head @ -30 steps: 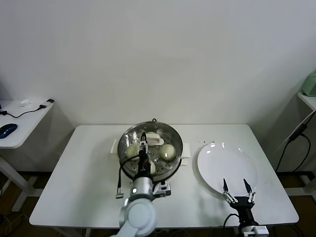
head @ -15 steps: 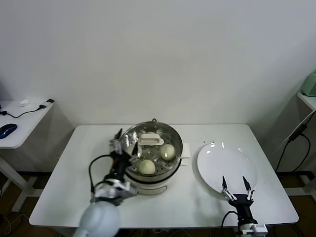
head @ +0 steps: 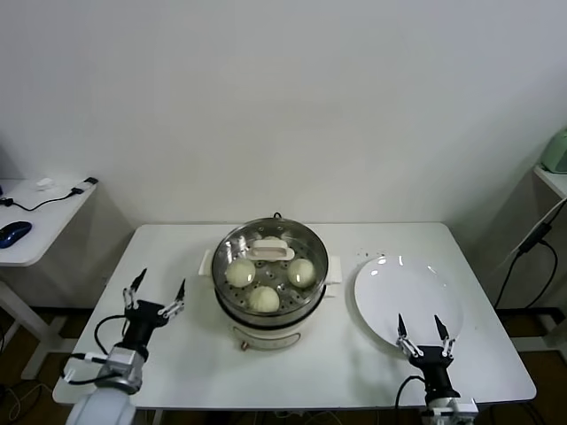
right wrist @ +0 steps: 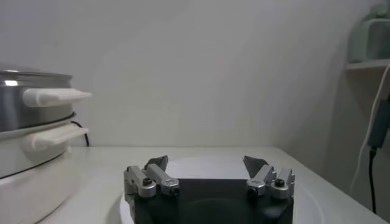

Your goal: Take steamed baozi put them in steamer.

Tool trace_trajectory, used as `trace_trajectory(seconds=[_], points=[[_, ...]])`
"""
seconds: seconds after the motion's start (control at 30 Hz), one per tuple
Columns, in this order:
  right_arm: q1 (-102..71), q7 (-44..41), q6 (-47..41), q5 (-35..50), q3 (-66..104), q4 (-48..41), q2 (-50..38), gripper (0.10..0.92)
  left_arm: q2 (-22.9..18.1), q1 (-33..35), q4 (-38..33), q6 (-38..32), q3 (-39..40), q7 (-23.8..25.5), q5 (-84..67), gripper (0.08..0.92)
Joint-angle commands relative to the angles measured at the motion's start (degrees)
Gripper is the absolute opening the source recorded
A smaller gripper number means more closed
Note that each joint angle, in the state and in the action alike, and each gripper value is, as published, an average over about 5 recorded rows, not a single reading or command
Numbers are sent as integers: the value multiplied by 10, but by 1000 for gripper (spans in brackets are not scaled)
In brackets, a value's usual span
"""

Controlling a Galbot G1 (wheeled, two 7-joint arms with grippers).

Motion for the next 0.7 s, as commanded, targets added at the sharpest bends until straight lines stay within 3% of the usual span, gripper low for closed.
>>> trace_trajectory(seconds=[0.03, 0.7], points=[[1, 0, -10, 9, -1, -4, -2, 823, 17, 36, 118, -114, -59, -4, -174, 823], [1, -1, -10, 7, -6, -2, 0, 823, -3, 46, 89, -122, -40, 13, -167, 823]])
